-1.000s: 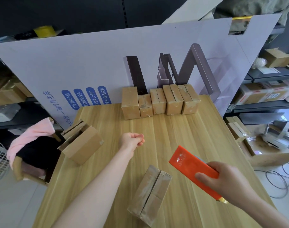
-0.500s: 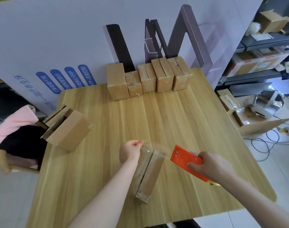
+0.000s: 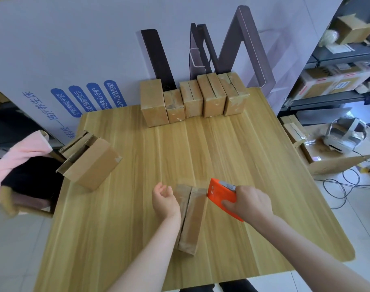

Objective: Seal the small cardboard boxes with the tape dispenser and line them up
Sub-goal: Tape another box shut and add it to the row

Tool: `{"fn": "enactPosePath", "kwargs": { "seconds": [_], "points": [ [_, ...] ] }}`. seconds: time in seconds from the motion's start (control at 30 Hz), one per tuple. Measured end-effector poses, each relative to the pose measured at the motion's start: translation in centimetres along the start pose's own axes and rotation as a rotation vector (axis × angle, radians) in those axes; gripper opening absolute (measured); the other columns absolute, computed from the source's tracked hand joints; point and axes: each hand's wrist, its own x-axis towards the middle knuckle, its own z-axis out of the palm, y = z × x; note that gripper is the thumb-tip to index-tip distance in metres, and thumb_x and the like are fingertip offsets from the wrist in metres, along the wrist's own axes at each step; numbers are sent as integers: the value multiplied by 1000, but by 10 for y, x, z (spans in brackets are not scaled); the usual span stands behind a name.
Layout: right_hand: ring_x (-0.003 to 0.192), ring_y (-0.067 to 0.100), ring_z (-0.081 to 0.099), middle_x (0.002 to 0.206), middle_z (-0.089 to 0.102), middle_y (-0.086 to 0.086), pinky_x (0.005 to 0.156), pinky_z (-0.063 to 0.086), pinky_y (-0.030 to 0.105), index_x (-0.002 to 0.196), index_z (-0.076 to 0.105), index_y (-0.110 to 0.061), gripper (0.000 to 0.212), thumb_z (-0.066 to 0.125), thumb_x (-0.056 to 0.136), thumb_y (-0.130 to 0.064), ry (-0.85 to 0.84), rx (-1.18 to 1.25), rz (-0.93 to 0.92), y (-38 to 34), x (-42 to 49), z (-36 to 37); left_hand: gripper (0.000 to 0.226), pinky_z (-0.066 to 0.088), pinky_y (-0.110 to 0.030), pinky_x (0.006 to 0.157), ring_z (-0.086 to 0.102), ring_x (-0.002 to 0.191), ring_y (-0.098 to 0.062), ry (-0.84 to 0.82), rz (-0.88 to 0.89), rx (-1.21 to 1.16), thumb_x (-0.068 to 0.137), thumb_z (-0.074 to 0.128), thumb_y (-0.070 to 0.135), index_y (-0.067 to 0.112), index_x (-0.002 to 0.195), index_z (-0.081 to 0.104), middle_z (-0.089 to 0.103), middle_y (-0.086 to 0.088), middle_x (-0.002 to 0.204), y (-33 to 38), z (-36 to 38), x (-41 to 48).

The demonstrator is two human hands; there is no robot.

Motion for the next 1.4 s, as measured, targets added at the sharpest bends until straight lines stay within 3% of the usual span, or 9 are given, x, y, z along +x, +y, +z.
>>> {"fn": "enactPosePath", "kwargs": {
  "seconds": [0.07, 0.33, 0.43, 0.53, 0.7, 0.87, 1.03, 1.2, 1.4],
  "points": [
    [74, 18, 63, 71, 57, -7, 57, 44, 26, 79, 48, -24, 30, 52, 82, -53, 15, -23, -36, -5, 0, -1, 17, 44, -26, 85, 62, 105, -19, -46, 89, 0, 95, 57, 19, 19, 111, 64, 66, 3, 107, -5, -5, -14],
    [79, 21, 64, 64, 49, -8, 65, 44, 27, 65, 36, -28, 34, 45, 90, -48, 35, -142, -84, -27, 7, -7, 48, 34, -28, 108, 45, 132, -17, -378, 153, 252, 97, 55, 24, 13, 143, 44, 48, -4, 144, -14, -9, -1],
    [81, 22, 67, 78, 65, -7, 67, 46, 27, 98, 64, -34, 26, 44, 89, -47, 19, -163, -104, -32, 23, 14, 50, 35, -28, 106, 44, 132, -18, -446, 113, 269, 98, 51, 27, 19, 146, 39, 47, 0, 144, -14, -10, 1],
    [81, 21, 67, 70, 57, -9, 66, 46, 27, 111, 62, -39, 31, 49, 83, -46, -48, -99, -73, -29, 25, 33, 48, 39, -26, 96, 48, 125, -18, -500, 82, 281, 98, 50, 33, 25, 143, 38, 51, 5, 136, -14, -17, 6],
    [71, 21, 61, 66, 56, -8, 57, 43, 25, 108, 64, -31, 36, 53, 83, -55, -12, 53, 71, 3, 22, 21, 35, 40, -21, 59, 60, 82, -8, -248, 130, 364, 82, 65, 53, 23, 96, 55, 61, 15, 90, -22, -32, -11],
    [61, 27, 53, 61, 56, -2, 49, 36, 28, 80, 60, -14, 43, 57, 82, -57, 329, 267, 122, 18, 30, -6, 45, 49, -31, 63, 59, 69, -9, -229, -5, 300, 74, 69, 61, 20, 80, 53, 61, 10, 75, -33, -21, -39],
    [59, 25, 65, 60, 65, 3, 55, 53, 41, 73, 63, -11, 49, 59, 73, -60, 328, 785, 42, -4, 40, -3, 49, 54, -37, 76, 61, 79, -12, -262, 2, 324, 70, 68, 65, 22, 88, 52, 60, 12, 84, -37, -13, -39],
    [63, 24, 60, 64, 59, -3, 53, 41, 31, 77, 57, -15, 41, 64, 78, -55, 267, 508, -34, -26, 37, 11, 61, 46, -27, 84, 57, 103, -12, -177, 234, 253, 72, 79, 38, 19, 123, 51, 56, 11, 108, -20, -6, -22],
    [54, 22, 54, 53, 49, -4, 48, 36, 31, 67, 43, -17, 44, 69, 75, -52, 315, 447, -88, -28, 21, 30, 44, 46, -31, 90, 56, 110, -15, -235, 438, 445, 86, 66, 38, 24, 127, 57, 62, 6, 115, 12, 6, 15]
  ]
}}
